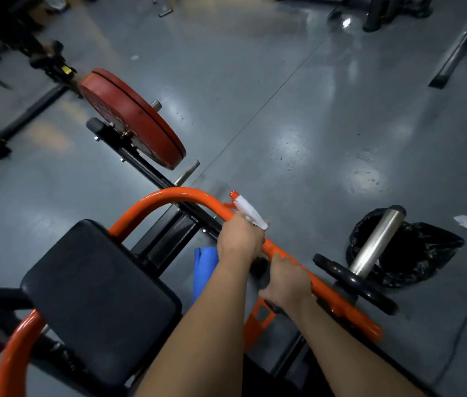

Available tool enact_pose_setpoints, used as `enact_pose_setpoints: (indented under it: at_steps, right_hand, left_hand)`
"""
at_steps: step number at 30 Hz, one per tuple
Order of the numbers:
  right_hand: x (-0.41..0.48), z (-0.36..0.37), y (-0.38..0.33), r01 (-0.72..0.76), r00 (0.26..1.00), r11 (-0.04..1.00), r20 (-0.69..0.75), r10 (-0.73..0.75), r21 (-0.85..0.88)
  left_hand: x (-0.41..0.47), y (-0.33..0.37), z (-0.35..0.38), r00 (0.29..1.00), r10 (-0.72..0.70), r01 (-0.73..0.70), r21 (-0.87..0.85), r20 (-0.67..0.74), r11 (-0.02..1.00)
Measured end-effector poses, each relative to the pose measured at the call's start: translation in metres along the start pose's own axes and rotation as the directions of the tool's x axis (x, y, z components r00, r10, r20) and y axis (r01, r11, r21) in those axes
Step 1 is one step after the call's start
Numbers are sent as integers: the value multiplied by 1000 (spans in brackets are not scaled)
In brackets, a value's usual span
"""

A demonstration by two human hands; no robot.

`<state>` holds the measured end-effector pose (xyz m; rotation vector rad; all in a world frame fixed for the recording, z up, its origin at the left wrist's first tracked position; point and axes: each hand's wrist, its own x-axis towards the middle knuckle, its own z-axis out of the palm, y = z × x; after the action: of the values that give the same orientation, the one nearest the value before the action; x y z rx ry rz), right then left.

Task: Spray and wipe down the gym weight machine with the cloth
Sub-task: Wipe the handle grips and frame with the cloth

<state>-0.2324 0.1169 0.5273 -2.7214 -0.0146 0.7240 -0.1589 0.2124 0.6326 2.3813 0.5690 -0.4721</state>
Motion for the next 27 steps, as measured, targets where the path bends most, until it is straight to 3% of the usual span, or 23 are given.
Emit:
enact_pose_setpoints:
  at_steps: [2, 4, 6, 11, 17, 19, 22, 25, 27]
  right_hand:
    - [19, -10, 14, 50, 975, 983, 207, -87, 177]
    - [32, -15, 28, -19, 917, 932, 378, -128, 362]
    - [49, -9, 40, -94, 878, 887, 457, -140, 452]
    - [49, -41, 43, -296, 680, 857, 723, -122, 422]
    - [35, -44, 50, -320, 638, 850, 758, -133, 419]
    - [29, -43, 51, -305, 672, 851, 730, -127, 428]
    - [20, -31, 52, -213, 822, 853, 559, -107, 477]
    - [-1, -4, 44, -106, 964, 916, 265, 1, 386]
    - [-24, 14, 30, -55, 996, 979, -60, 68, 194]
  left_hand:
    - [1, 0, 0, 1000, -22, 22, 8, 12, 1000]
    - [0, 1, 0, 999, -39, 39, 4, 29, 999]
    - [4, -3, 3, 997, -60, 61, -22, 40, 998]
    - [10, -9, 7, 995, -84, 88, -89, 46, 992]
    - [12, -10, 7, 997, -77, 78, -42, 24, 996]
    - [10, -7, 6, 998, -60, 60, -15, 1, 998]
    - [3, 1, 1, 1000, -1, 2, 31, -30, 1000]
    - [2, 1, 1, 999, 39, -36, 78, -33, 996]
    - [4, -2, 2, 997, 66, -64, 62, -32, 996]
